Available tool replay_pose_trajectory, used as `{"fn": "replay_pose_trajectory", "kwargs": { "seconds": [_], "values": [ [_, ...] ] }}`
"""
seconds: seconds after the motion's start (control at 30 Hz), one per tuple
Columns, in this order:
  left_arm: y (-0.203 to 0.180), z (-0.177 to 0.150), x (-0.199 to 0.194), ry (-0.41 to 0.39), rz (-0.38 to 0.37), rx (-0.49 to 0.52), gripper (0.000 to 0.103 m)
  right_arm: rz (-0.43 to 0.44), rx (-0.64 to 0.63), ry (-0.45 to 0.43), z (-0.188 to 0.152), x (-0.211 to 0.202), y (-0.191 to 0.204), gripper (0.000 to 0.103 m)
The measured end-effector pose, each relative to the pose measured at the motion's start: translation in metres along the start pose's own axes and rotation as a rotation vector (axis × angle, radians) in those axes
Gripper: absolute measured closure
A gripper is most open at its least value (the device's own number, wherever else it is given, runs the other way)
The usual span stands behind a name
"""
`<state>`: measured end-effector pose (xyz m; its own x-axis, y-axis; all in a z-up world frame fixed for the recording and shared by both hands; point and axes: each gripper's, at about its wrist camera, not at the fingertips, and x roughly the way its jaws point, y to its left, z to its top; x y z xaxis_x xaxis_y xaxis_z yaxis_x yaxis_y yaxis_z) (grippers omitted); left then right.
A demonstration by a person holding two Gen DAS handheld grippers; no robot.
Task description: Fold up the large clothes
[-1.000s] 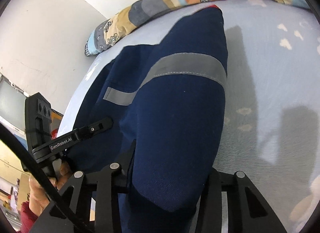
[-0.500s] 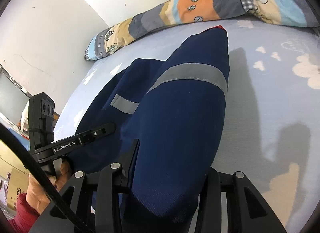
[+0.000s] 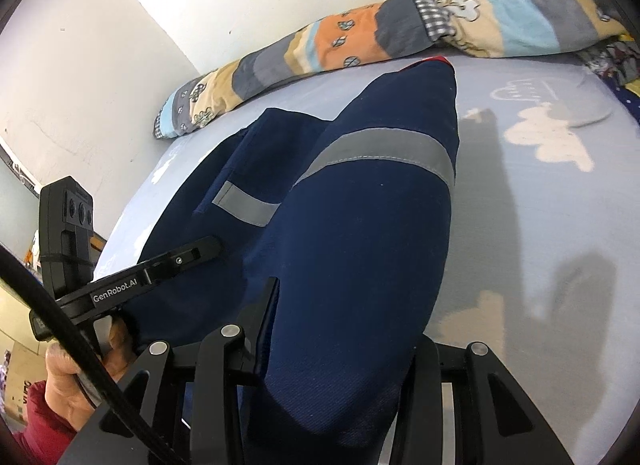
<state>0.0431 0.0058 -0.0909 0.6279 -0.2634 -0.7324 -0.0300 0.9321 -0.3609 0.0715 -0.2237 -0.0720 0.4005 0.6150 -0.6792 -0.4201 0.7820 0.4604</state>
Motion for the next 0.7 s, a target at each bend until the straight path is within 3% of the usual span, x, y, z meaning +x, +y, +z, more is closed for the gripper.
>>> {"fn": "replay_pose_trajectory", "kwargs": {
  "seconds": [0.17, 0.33, 0.47, 0.7],
  "values": [
    [-0.016, -0.011, 0.004, 0.003, -0.002, -0.014, 0.079, -0.016, -0.001, 0.005, -0.017, -0.013, -0.015, 0.061],
    [-0.027, -0.027, 0.018, 0.013, 0.044, -0.007, 0.079, -0.054, -0.013, 0.046, -0.029, -0.008, -0.028, 0.061],
    [-0.030, -0.037, 0.020, -0.022, 0.094, 0.016, 0.079, -0.066, -0.020, 0.055, -0.034, -0.006, -0.031, 0.061],
    [-0.022, -0.045, 0.022, -0.049, 0.114, -0.017, 0.079, -0.086, -0.016, 0.068, -0.035, -0.002, -0.032, 0.061]
  ]
}}
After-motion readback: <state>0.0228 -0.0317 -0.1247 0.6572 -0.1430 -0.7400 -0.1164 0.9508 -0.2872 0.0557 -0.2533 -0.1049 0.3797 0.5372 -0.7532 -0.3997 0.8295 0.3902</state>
